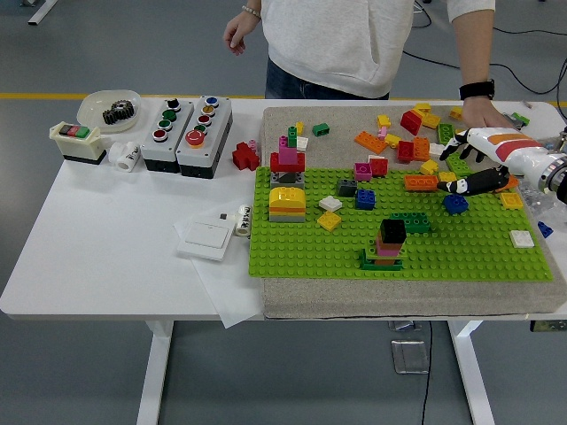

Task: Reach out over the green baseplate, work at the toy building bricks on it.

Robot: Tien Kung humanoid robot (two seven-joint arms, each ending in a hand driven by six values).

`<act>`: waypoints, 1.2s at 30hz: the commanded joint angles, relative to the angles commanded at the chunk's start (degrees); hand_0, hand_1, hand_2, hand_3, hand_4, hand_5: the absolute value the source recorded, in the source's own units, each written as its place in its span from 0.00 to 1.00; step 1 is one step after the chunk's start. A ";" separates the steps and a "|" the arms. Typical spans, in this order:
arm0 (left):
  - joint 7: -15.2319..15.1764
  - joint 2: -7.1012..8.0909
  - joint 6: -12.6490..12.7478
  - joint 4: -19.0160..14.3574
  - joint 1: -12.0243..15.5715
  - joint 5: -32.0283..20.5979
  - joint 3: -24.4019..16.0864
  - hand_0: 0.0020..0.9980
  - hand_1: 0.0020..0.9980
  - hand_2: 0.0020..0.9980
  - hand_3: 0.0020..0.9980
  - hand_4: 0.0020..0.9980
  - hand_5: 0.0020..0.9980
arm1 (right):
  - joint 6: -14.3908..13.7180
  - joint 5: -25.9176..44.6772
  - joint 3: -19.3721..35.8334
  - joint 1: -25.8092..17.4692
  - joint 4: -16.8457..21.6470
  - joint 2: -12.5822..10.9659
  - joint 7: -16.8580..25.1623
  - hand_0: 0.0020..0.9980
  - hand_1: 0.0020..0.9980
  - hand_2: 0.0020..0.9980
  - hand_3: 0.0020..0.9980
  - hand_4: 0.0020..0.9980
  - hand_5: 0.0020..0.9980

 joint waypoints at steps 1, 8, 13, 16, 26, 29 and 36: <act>-0.06 0.04 -0.05 0.00 -0.01 -0.13 0.15 0.46 0.59 0.69 0.85 0.96 0.86 | 0.94 0.15 -0.75 1.05 0.37 0.34 -1.23 0.50 0.62 0.71 0.65 0.87 0.44; -0.17 0.22 -0.22 0.09 -0.22 -0.35 0.73 0.46 0.58 0.69 0.85 0.96 0.87 | 4.04 -0.14 -4.30 6.02 -0.66 3.59 -5.32 0.48 0.62 0.70 0.65 0.88 0.43; -0.36 0.26 -0.10 0.08 -0.36 -1.04 1.49 0.46 0.58 0.68 0.84 0.96 0.87 | 5.46 -0.65 -7.07 9.01 -3.01 6.80 -7.22 0.48 0.61 0.70 0.65 0.91 0.41; -0.22 0.29 -0.17 0.05 -0.38 -0.80 1.44 0.45 0.58 0.68 0.84 0.96 0.88 | 6.60 -2.59 -9.44 11.11 -5.40 8.87 -7.09 0.46 0.60 0.69 0.67 0.93 0.36; 0.02 0.44 -0.25 0.01 -0.37 -0.07 1.25 0.45 0.58 0.68 0.84 0.95 0.88 | 11.45 -8.52 -13.95 15.31 -14.78 13.80 -4.05 0.46 0.60 0.68 0.70 0.97 0.29; 0.06 0.50 -0.23 -0.02 -0.39 0.14 1.17 0.45 0.58 0.68 0.84 0.95 0.88 | 12.12 -10.75 -14.65 15.79 -16.84 14.50 -2.41 0.47 0.61 0.69 0.72 0.99 0.26; 0.18 0.49 -0.11 -0.05 -0.36 0.72 0.62 0.45 0.58 0.68 0.84 0.94 0.88 | 13.00 -13.25 -15.14 15.47 -18.70 14.88 0.08 0.48 0.61 0.69 0.75 1.00 0.25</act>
